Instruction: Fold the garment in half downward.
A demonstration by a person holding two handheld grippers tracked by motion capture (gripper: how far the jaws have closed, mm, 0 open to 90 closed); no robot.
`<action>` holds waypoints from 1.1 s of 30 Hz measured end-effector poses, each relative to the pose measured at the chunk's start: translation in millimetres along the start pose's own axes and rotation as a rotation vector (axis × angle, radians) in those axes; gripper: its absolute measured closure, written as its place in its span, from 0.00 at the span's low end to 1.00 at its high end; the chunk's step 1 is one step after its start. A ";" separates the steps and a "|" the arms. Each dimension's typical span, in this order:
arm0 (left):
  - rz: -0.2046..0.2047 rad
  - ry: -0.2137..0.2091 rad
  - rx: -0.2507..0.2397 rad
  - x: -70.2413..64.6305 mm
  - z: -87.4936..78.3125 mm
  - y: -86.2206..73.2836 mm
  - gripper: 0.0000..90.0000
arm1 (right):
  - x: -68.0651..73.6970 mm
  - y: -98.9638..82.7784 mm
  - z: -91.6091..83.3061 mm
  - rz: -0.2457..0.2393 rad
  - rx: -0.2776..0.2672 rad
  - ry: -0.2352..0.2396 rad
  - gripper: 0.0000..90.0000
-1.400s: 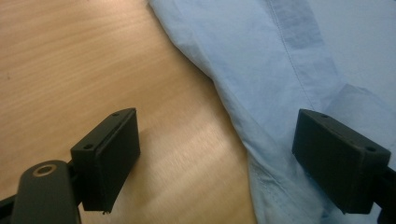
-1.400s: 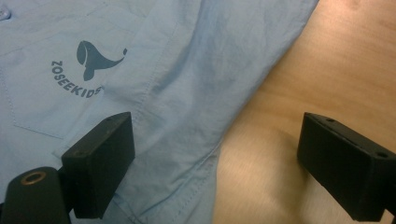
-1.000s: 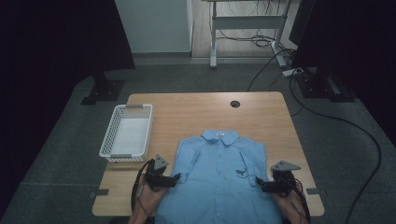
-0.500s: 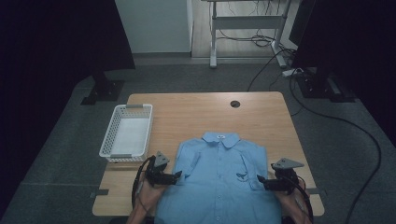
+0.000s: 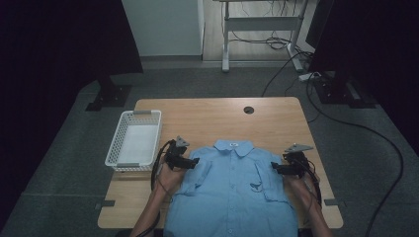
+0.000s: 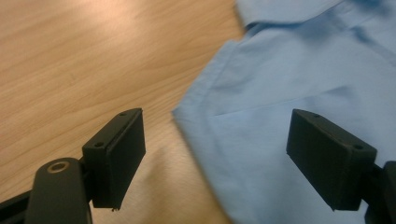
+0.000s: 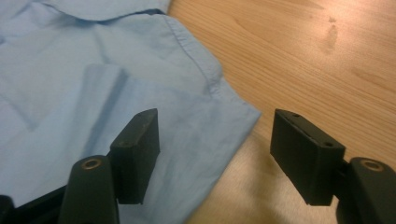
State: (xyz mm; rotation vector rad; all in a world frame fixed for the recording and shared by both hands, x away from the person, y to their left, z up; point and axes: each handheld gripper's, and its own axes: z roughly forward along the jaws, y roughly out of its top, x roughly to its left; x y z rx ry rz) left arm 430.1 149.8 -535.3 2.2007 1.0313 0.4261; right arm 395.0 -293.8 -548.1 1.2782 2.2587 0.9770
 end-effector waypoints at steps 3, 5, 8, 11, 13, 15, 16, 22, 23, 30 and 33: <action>0.003 -0.009 0.008 3.6 8.5 -4.0 0.29 | -1.2 1.6 5.1 -0.014 0.012 0.010 0.47; 0.010 -0.024 -0.015 1.6 7.4 -5.0 0.41 | 0.4 2.3 5.1 -0.027 0.008 0.035 0.59; 0.040 -0.064 0.007 -3.7 6.4 -0.5 0.69 | 5.5 3.8 3.6 -0.033 0.020 0.057 0.84; 0.051 -0.068 0.040 -4.8 8.9 7.3 0.95 | 13.3 9.1 4.3 -0.068 0.050 0.040 0.95; 0.054 -0.040 0.029 -0.7 10.8 15.6 0.97 | 15.5 15.6 5.6 -0.097 0.053 0.000 0.96; 0.020 -0.044 -0.020 10.1 8.6 28.7 0.97 | 11.3 27.2 4.7 -0.087 0.020 -0.023 0.96; 0.019 -0.040 -0.044 15.4 6.1 38.2 0.97 | 8.2 35.6 3.2 -0.080 -0.002 -0.035 0.97; 0.083 0.087 -0.288 25.9 -58.5 98.6 0.98 | 9.1 105.3 -39.8 -0.152 -0.165 -0.166 0.97; 0.100 0.096 -0.328 22.5 -72.6 99.0 0.98 | 14.9 112.1 -52.5 -0.183 -0.192 -0.185 0.97; 0.131 0.024 -0.348 -16.5 -97.5 4.6 0.97 | 56.2 36.3 -93.7 -0.190 -0.265 -0.058 0.96; 0.122 -0.019 -0.250 -31.8 -81.9 -35.4 0.97 | 64.2 -6.6 -75.8 -0.161 -0.169 0.013 0.96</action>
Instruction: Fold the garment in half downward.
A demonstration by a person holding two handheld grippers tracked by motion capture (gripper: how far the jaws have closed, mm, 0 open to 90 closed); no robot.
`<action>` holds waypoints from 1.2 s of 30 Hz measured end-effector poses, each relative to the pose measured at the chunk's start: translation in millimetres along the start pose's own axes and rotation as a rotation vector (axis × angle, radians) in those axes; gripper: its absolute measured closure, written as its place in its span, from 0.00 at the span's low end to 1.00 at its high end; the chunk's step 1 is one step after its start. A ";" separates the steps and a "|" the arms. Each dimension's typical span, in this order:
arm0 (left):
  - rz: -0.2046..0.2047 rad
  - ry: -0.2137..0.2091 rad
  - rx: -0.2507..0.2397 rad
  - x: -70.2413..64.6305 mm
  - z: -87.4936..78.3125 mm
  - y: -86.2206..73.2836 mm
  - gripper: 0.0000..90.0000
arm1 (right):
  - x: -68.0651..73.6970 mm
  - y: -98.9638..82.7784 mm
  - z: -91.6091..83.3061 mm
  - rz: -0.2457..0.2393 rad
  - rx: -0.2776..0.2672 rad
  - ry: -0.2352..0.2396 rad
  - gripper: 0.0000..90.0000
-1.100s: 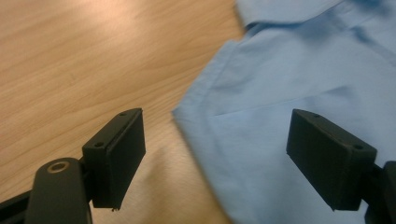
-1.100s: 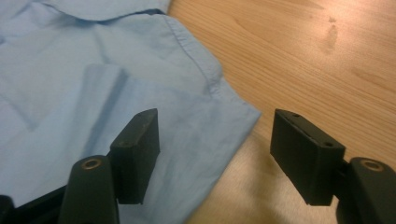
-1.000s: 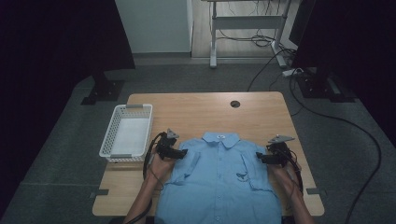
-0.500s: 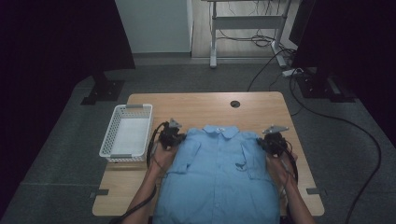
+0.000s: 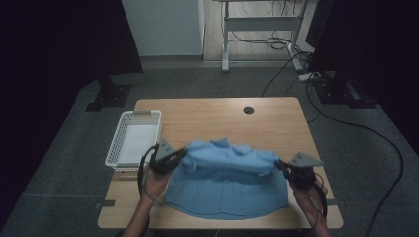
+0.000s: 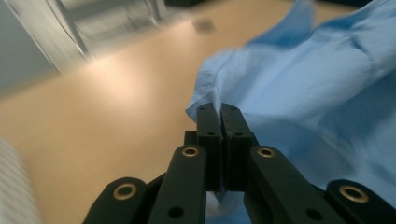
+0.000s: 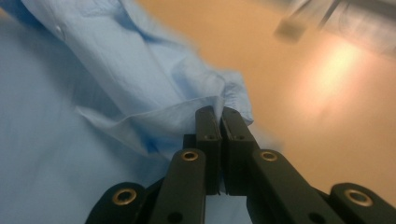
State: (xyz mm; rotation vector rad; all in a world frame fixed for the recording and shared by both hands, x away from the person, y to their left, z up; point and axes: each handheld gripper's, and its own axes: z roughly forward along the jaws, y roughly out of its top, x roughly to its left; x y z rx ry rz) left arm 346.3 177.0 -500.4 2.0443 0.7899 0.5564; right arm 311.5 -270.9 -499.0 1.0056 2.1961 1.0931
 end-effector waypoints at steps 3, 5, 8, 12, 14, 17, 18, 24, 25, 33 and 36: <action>0.001 -0.015 0.084 -11.5 5.9 -24.7 0.97 | 7.8 -23.9 11.8 0.007 0.078 0.032 0.96; -0.015 -0.029 0.105 -13.9 6.4 -31.8 0.97 | 10.7 -30.6 16.3 0.003 0.107 0.047 0.96; -0.032 -0.047 0.136 -15.7 7.6 -38.6 0.96 | 13.3 -36.8 18.8 0.008 0.133 0.068 0.96; -0.058 -0.071 0.162 -14.8 13.1 -45.7 0.95 | 13.0 -41.1 21.3 0.030 0.158 0.097 0.94; -0.067 -0.078 0.163 -13.0 13.4 -45.3 0.94 | 11.8 -42.1 21.8 0.047 0.164 0.106 0.93; -0.090 -0.076 0.155 -10.1 14.5 -46.4 0.84 | 9.9 -43.2 22.0 0.067 0.162 0.115 0.88; -0.103 -0.080 0.147 -8.5 14.8 -46.6 0.79 | 9.3 -43.3 21.9 0.069 0.161 0.112 0.84; -0.135 -0.065 0.126 2.8 14.4 -39.8 0.44 | 3.7 -42.2 21.6 0.116 0.129 0.071 0.49; -0.136 -0.060 0.121 4.2 13.9 -37.1 0.40 | 2.6 -41.5 21.6 0.116 0.125 0.064 0.45; -0.120 -0.090 0.115 3.6 21.5 -9.3 0.32 | -7.1 -25.8 25.6 0.140 0.084 0.065 0.26; -0.109 -0.114 0.106 0.0 27.2 3.6 0.32 | -10.8 -18.7 30.2 0.149 0.075 0.070 0.24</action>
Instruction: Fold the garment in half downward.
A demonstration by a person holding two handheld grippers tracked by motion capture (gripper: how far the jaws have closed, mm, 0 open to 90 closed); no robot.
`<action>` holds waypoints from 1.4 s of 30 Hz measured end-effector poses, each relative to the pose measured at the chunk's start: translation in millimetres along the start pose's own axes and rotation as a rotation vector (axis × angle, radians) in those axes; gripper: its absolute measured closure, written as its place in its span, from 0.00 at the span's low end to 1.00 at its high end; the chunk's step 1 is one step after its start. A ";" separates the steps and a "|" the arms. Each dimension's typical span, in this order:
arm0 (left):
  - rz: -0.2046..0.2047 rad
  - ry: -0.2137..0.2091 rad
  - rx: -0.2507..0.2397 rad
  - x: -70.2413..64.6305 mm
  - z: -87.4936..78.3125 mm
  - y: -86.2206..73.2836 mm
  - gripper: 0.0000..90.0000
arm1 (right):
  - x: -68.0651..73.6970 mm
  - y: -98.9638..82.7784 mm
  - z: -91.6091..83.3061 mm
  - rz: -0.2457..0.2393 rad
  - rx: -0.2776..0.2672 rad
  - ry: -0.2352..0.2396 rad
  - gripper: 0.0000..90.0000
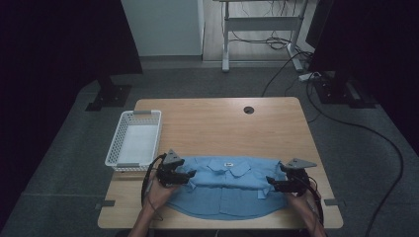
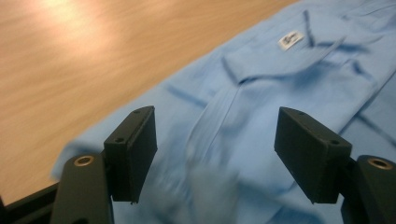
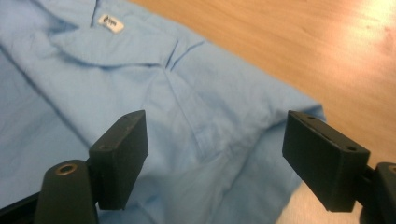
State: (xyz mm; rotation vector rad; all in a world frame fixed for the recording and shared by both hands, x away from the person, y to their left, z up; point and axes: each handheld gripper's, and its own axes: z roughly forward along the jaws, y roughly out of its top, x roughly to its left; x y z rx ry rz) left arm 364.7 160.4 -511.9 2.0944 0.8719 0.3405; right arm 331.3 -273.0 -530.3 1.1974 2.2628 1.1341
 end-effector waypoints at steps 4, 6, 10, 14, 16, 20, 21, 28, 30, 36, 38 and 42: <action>0.029 -0.028 -0.009 -6.4 8.0 17.7 0.32 | -4.2 9.1 6.7 0.004 -0.005 -0.002 0.22; 0.048 -0.033 -0.012 -10.4 13.5 25.9 0.33 | -7.3 12.8 10.0 0.015 -0.006 -0.004 0.21; 0.099 -0.037 -0.009 -18.1 25.2 39.7 0.34 | -15.3 17.5 17.0 0.031 -0.007 -0.007 0.20; 0.116 -0.053 -0.009 -24.8 37.3 50.6 0.37 | -24.3 19.3 24.5 0.054 -0.002 -0.017 0.20; 0.125 -0.063 -0.005 -27.9 43.8 55.6 0.39 | -28.4 20.0 28.4 0.058 0.003 -0.024 0.20; 0.138 -0.105 -0.003 -34.9 58.9 65.7 0.42 | -34.3 22.3 36.2 0.071 0.011 -0.030 0.20; 0.144 -0.110 -0.001 -36.6 62.6 67.8 0.44 | -35.3 22.9 38.2 0.073 0.016 -0.029 0.20; 0.181 -0.148 0.045 -47.1 94.1 74.8 0.54 | -38.1 22.4 51.6 0.064 0.058 -0.037 0.20; 0.187 -0.152 0.067 -49.4 103.4 73.6 0.56 | -38.8 21.1 54.0 0.063 0.069 -0.039 0.20; 0.227 -0.127 0.134 -50.9 122.0 66.0 0.59 | -39.4 17.7 56.7 0.045 0.085 -0.061 0.20; 0.252 -0.118 0.141 -52.3 124.2 62.7 0.60 | -38.6 17.4 56.9 0.041 0.087 -0.072 0.20; 0.306 -0.107 0.154 -61.5 120.9 61.1 0.75 | -37.0 16.3 57.4 0.040 0.080 -0.094 0.20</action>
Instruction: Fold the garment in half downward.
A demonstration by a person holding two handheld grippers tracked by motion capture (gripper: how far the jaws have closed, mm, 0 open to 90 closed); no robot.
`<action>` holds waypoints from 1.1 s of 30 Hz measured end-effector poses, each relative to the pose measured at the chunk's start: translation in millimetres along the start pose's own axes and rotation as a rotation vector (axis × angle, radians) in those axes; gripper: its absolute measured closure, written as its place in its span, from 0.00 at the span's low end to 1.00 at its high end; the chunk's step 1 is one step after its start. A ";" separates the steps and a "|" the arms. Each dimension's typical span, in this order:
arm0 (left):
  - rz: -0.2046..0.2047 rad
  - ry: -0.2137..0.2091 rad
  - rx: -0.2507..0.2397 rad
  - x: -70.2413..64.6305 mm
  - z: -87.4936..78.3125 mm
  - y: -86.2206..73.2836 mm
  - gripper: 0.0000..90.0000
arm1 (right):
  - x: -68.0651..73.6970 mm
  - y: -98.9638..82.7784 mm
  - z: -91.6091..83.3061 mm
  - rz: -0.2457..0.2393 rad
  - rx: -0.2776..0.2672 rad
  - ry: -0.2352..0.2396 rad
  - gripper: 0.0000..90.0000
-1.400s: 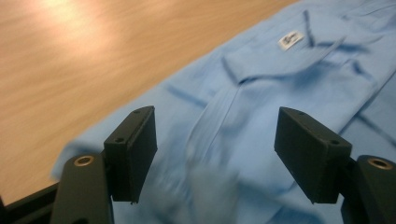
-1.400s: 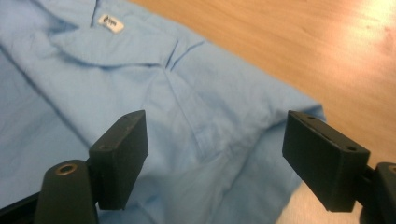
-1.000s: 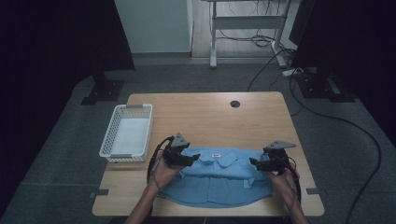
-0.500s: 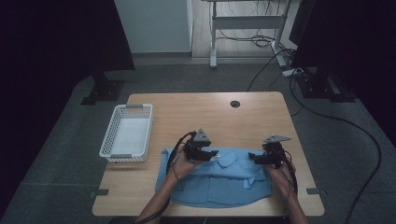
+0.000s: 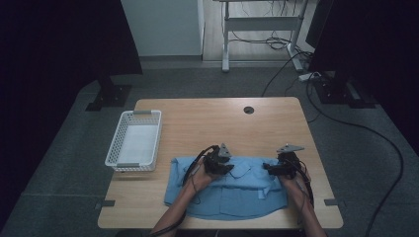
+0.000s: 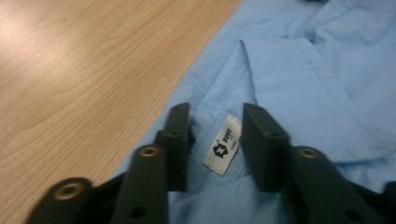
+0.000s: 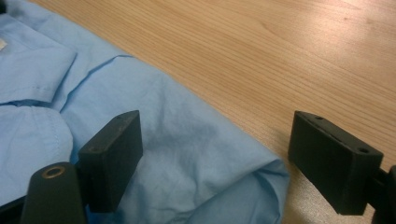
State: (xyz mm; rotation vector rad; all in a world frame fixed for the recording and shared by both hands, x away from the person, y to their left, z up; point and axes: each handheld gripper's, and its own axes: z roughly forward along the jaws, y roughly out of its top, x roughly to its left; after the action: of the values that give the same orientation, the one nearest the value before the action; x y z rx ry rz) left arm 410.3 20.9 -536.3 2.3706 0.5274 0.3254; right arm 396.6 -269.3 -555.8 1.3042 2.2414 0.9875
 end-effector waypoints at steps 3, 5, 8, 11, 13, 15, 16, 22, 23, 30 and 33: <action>-0.002 -0.003 0.007 -2.0 -0.6 0.2 0.91 | 0.2 -0.2 0.1 0.002 -0.003 -0.004 0.20; -0.014 -0.005 -0.002 -2.3 -1.4 -0.2 0.95 | 0.3 -0.5 0.2 0.002 -0.006 -0.005 0.20; -0.046 -0.018 -0.029 -0.3 -11.6 0.9 0.96 | -0.4 -0.8 0.1 -0.001 -0.008 -0.002 0.20; -0.060 -0.015 -0.078 -0.9 -34.5 4.6 0.97 | -1.8 0.5 0.4 -0.004 -0.002 0.002 0.21; -0.066 -0.020 -0.120 -4.3 -53.4 7.3 0.97 | -3.2 2.2 1.0 -0.008 0.007 0.007 0.21; -0.069 -0.037 -0.161 -10.5 -71.6 8.8 0.97 | -4.7 4.1 2.0 -0.011 0.014 0.012 0.21; -0.060 -0.037 -0.175 -15.1 -79.8 9.0 0.97 | -5.4 5.0 2.5 -0.013 0.017 0.014 0.21; -0.026 -0.077 -0.219 -45.8 -112.9 -3.1 0.96 | -9.5 7.3 5.0 -0.019 0.015 0.020 0.21; -0.021 -0.090 -0.221 -50.3 -115.4 -6.7 0.96 | -9.9 7.4 5.3 -0.019 0.013 0.021 0.21; 0.013 -0.230 -0.144 -80.0 -106.5 -32.1 0.95 | -11.0 6.8 6.2 -0.015 -0.001 0.021 0.21; 0.016 -0.282 -0.084 -83.8 -97.1 -40.3 0.92 | -11.0 5.6 6.2 -0.015 -0.011 0.020 0.21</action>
State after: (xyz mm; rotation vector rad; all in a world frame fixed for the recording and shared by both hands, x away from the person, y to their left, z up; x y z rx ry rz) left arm 289.1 65.7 -498.9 2.2900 0.3550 0.0166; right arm 409.4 -274.6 -556.4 1.2770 2.2537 1.0104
